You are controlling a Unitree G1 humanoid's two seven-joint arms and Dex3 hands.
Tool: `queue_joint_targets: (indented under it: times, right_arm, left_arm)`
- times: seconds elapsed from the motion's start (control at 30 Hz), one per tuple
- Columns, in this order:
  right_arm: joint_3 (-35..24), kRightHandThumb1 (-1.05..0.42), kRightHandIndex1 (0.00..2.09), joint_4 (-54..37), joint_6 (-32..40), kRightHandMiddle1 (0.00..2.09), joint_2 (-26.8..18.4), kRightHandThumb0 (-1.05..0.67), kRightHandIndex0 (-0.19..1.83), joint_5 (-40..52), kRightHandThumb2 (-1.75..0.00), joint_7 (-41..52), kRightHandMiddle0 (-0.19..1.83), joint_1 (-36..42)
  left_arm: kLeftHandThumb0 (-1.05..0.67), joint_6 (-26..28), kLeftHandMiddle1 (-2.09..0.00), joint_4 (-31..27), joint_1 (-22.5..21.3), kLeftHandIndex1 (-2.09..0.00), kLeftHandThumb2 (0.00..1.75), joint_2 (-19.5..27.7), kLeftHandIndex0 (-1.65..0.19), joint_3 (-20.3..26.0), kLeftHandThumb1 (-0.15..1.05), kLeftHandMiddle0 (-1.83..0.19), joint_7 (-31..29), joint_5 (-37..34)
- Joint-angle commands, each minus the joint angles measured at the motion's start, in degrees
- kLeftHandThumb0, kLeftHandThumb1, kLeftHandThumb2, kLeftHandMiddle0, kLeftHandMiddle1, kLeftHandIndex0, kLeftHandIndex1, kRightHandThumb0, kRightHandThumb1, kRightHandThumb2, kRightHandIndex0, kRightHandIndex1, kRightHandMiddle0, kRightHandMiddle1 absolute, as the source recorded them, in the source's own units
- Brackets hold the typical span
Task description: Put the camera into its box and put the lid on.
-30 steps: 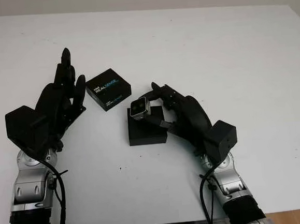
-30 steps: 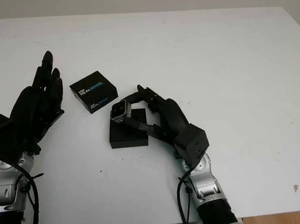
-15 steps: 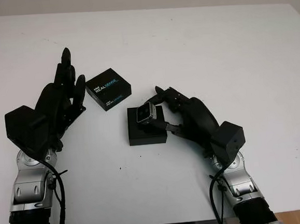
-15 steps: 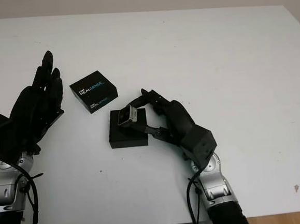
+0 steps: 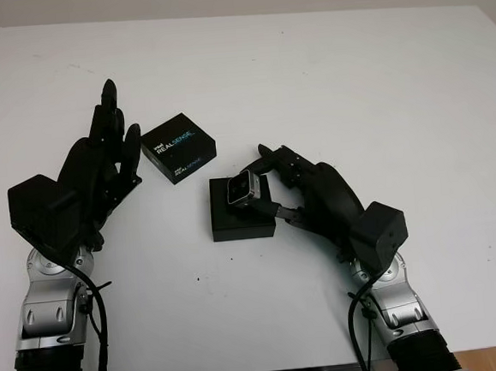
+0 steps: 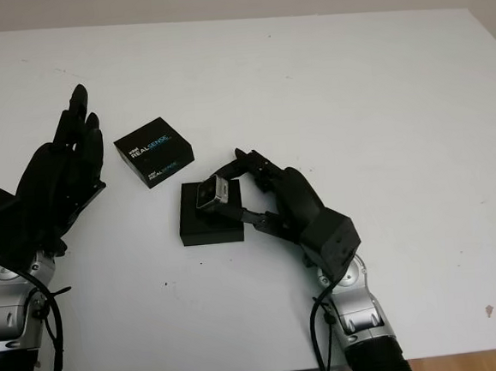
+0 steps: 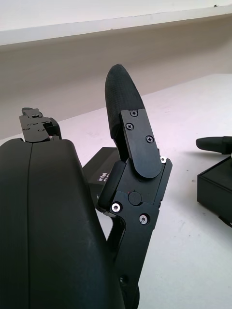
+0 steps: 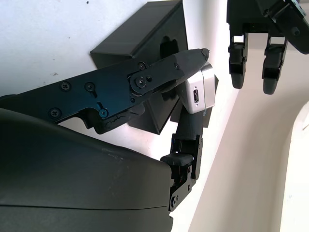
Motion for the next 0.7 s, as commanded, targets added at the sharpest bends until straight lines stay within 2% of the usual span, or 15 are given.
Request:
queue_joint_targets:
  times: [0.0, 0.27, 0.67]
  right_arm:
    - [0.6, -1.05, 0.05, 1.7, 0.0, 1.73, 0.6, -0.52, 0.17, 0.0, -0.12, 0.1, 0.42, 1.1]
    - [1.7, -1.05, 0.06, 3.8, -1.0, 1.75, 2.1, -0.52, 0.18, -0.6, -0.12, -0.3, 0.47, 0.9]
    - [2.6, -1.05, 0.05, 4.9, -1.2, 1.74, 1.9, -0.52, 0.17, -1.2, -0.14, 1.2, 0.44, 0.9]
  left_arm:
    - [-0.76, -0.2, 0.00, -0.7, -0.2, 0.00, 0.67, 0.5, 0.19, 0.2, 1.05, 0.19, 0.0, 0.1]
    - [-0.77, -0.4, 0.00, -0.6, -0.4, 0.00, 0.67, 0.3, 0.19, 0.2, 1.05, 0.19, -0.1, -0.1]
    - [-0.76, 0.5, 0.00, -1.2, -0.2, 0.00, 0.65, 0.2, 0.19, 0.4, 1.05, 0.19, 0.1, -0.5]
